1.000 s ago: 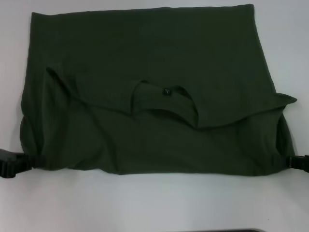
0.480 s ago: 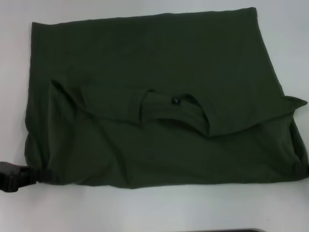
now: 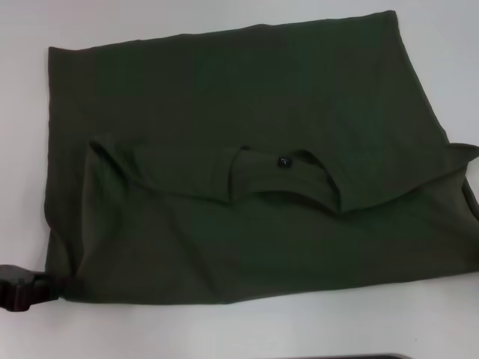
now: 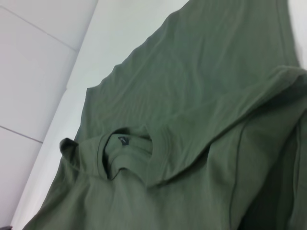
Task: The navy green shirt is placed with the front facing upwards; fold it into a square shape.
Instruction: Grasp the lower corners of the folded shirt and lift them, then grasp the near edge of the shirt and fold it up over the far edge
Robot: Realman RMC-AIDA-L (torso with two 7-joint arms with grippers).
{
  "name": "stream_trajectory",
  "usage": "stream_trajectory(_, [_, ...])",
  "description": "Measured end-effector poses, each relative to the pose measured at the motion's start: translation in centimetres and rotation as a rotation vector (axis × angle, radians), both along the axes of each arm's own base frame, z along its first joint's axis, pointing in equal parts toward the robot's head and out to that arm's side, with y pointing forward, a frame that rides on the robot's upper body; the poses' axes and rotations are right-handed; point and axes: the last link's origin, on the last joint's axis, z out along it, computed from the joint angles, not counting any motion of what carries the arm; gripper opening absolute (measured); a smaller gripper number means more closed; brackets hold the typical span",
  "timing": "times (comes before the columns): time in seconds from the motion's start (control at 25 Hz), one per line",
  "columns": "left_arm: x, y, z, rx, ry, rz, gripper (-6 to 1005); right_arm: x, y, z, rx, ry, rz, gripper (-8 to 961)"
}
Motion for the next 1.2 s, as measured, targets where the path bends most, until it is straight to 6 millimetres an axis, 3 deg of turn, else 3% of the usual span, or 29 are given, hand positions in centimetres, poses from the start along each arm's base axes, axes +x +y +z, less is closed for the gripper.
stream_trajectory(0.68, [-0.6,0.0,0.2,0.014,0.022,0.032,-2,0.4,-0.4,0.7,0.047,-0.001,-0.024,39])
stream_trajectory(1.2, [-0.4,0.8,1.0,0.122,-0.035,-0.018,-1,-0.5,1.5,1.6,0.068,0.019,0.016,38])
